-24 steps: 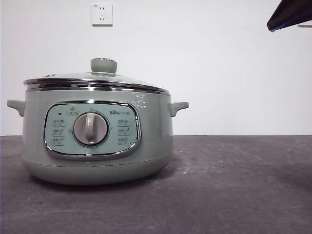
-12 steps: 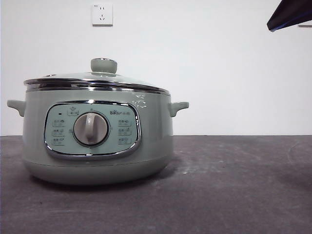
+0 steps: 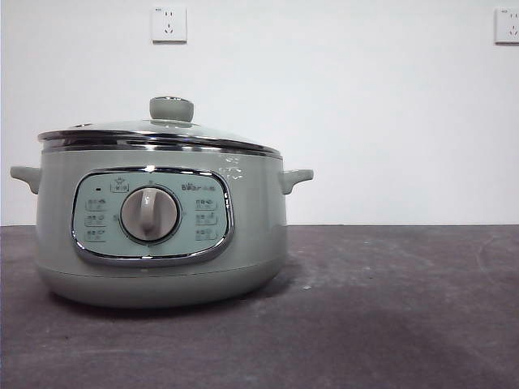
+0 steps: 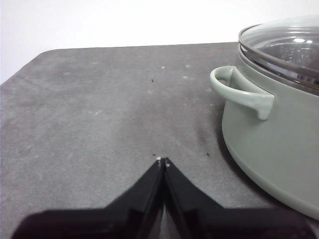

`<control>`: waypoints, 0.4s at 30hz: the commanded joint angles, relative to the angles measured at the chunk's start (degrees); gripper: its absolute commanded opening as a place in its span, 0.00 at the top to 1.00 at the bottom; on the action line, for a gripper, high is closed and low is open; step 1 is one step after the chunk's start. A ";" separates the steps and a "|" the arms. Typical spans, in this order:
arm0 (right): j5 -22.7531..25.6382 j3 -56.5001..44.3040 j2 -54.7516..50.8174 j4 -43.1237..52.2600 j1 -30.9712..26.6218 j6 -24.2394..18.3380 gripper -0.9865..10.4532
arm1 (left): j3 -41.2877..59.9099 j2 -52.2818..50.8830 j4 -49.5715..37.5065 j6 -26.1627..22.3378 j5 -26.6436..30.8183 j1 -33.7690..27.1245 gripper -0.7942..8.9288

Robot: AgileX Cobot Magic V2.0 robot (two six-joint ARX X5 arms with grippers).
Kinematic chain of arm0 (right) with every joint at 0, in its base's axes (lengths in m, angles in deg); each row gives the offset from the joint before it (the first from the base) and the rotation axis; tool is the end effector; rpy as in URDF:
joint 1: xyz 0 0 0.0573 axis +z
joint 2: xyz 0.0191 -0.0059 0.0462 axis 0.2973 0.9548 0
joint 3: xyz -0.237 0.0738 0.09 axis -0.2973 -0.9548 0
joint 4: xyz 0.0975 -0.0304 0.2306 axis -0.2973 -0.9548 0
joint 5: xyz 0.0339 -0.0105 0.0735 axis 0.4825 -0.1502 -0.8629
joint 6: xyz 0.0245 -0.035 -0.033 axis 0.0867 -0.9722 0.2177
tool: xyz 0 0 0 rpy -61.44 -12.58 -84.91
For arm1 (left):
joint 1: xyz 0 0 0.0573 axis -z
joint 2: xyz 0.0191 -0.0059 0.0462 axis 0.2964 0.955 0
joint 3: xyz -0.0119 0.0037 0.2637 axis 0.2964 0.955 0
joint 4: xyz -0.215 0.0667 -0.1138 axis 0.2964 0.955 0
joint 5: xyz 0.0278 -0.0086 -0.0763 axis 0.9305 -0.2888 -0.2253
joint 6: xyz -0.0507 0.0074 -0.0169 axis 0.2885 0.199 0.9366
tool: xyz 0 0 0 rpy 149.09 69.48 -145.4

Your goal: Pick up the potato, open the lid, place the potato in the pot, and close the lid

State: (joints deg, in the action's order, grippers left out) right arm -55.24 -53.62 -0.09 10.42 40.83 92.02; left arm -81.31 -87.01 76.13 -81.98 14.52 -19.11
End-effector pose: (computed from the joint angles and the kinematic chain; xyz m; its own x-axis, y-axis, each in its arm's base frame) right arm 0.1043 0.0404 0.2267 0.9467 0.2370 -0.2180 -0.2405 0.9706 0.0109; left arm 0.0945 0.0024 0.1525 0.9822 0.0063 -0.1879 -0.0038 0.9999 0.0134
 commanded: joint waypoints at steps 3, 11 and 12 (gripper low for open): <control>-11.04 -8.98 -9.81 3.63 -10.95 0.22 0.93 | 0.70 -0.15 0.22 -0.28 -0.13 -0.24 0.92; -12.17 -15.56 -18.95 3.02 -14.86 0.42 0.93 | 0.70 -0.15 0.22 -0.28 -0.13 -0.24 0.92; -12.20 -16.28 -19.54 2.82 -14.86 0.42 0.93 | 0.70 -0.15 0.22 -0.28 -0.13 -0.24 0.92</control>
State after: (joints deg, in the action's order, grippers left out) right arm -67.37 -68.81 -19.13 13.07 26.01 92.06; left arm -81.31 -87.01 76.13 -81.98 14.50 -19.11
